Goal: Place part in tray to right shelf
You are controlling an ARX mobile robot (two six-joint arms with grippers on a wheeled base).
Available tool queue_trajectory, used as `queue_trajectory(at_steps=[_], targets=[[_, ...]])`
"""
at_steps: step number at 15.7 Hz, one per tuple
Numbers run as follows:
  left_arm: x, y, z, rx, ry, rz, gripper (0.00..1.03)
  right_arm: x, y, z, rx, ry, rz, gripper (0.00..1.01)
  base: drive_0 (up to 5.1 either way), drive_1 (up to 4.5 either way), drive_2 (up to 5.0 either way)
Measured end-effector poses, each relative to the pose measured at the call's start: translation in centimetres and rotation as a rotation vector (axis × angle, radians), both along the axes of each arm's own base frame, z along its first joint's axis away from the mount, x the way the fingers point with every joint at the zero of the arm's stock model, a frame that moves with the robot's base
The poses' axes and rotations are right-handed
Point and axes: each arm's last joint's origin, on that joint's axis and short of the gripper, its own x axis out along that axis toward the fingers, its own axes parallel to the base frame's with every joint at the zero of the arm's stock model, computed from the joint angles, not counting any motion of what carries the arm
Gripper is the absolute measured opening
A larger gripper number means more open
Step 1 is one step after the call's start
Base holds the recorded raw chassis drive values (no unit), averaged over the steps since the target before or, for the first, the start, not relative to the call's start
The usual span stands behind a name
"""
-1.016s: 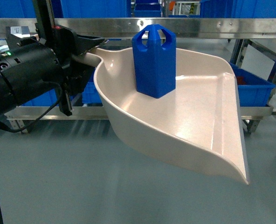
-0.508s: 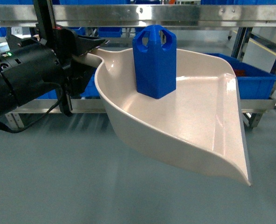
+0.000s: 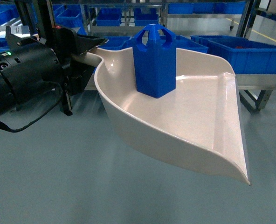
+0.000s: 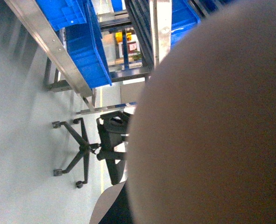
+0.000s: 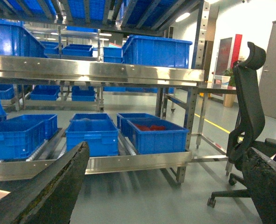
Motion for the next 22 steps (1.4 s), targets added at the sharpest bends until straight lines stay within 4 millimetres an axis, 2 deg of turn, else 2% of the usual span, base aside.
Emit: queue_trajectory(at_steps=[12, 22], targets=[[-0.02, 0.00, -0.04, 0.000, 0.002, 0.000, 0.13, 0.00, 0.01, -0.03, 0.000, 0.002, 0.000, 0.98, 0.0, 0.00, 0.0], [-0.01, 0.00, -0.02, 0.000, 0.000, 0.000, 0.13, -0.01, 0.00, 0.02, 0.001, -0.003, 0.000, 0.98, 0.1, 4.16, -4.0]])
